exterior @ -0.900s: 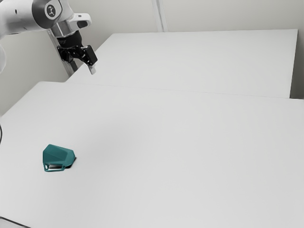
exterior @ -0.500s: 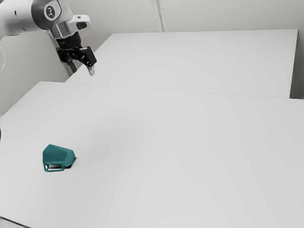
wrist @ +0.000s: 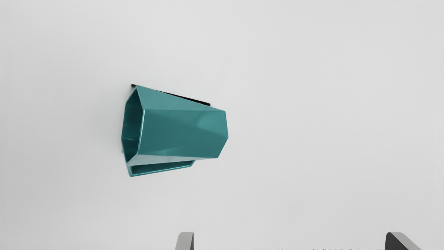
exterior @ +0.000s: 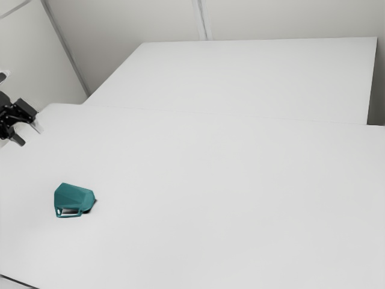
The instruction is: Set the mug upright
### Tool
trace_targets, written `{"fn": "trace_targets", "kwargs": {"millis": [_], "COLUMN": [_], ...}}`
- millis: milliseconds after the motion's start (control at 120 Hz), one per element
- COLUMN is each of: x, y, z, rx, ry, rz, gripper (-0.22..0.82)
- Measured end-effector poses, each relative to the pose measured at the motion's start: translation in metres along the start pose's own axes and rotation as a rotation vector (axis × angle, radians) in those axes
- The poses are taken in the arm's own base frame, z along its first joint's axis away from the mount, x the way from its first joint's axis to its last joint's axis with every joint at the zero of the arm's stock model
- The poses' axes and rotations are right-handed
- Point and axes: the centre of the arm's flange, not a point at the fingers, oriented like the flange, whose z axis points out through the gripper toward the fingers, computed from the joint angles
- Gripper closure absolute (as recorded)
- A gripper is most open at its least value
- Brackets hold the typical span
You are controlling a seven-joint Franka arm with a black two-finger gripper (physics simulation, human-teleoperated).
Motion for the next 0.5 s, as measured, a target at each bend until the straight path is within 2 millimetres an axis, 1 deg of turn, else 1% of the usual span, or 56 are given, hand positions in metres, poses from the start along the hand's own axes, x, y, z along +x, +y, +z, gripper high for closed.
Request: {"fn": "trace_targets", "kwargs": {"millis": [50,100,150,192,292,383,425,500], "x": [-0.012,-0.023,-0.03,-0.034,-0.032,-0.024,-0.015,0.007], "y": [-0.025,-0.045,-0.059,-0.066,-0.078,-0.089,-0.085,-0.068], "z": [-0.002,0.001,0.007,0.01,0.022,0.045,0.058,0.087], "rx": [-0.025,-0.057,-0.081,-0.095,-0.113,-0.146,-0.161,-0.195], "ry": [0.013,0.017,0.019,0.02,0.009,-0.012,-0.027,-0.059], "rz": [-0.009,-0.009,0.005,0.024,0.077,0.126,0.164,0.249], "gripper": [0.0,0.0,0.0,0.0,0.0,0.0,0.0,0.0]}}
